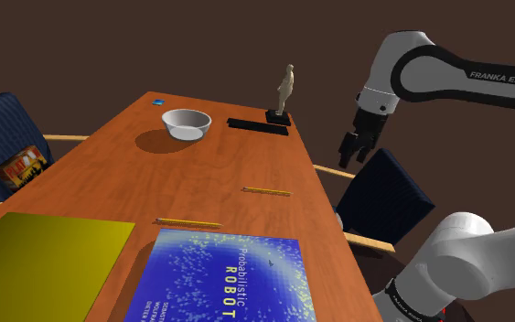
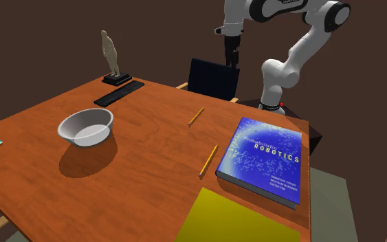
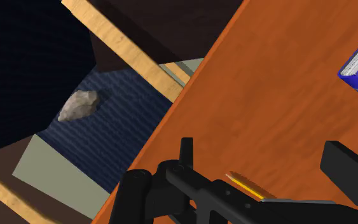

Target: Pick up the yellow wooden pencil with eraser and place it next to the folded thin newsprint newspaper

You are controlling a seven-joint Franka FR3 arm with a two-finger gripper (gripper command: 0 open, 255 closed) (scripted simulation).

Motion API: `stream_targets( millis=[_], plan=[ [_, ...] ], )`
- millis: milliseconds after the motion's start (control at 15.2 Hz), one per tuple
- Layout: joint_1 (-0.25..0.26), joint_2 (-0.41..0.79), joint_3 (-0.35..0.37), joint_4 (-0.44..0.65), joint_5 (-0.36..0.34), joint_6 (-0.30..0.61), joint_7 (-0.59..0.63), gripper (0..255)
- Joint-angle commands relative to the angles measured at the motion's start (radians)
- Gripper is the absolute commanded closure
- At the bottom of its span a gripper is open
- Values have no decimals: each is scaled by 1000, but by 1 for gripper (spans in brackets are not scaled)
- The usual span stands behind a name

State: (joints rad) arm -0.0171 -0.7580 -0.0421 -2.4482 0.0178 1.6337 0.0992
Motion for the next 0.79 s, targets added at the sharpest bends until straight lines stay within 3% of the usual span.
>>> stream_targets(
  millis=[0, 726],
  plan=[
    [0, 0, 0, 0, 0, 0, 0, 0],
    [151, 303, 64, 42, 52, 308, -168, 0]
  ],
)
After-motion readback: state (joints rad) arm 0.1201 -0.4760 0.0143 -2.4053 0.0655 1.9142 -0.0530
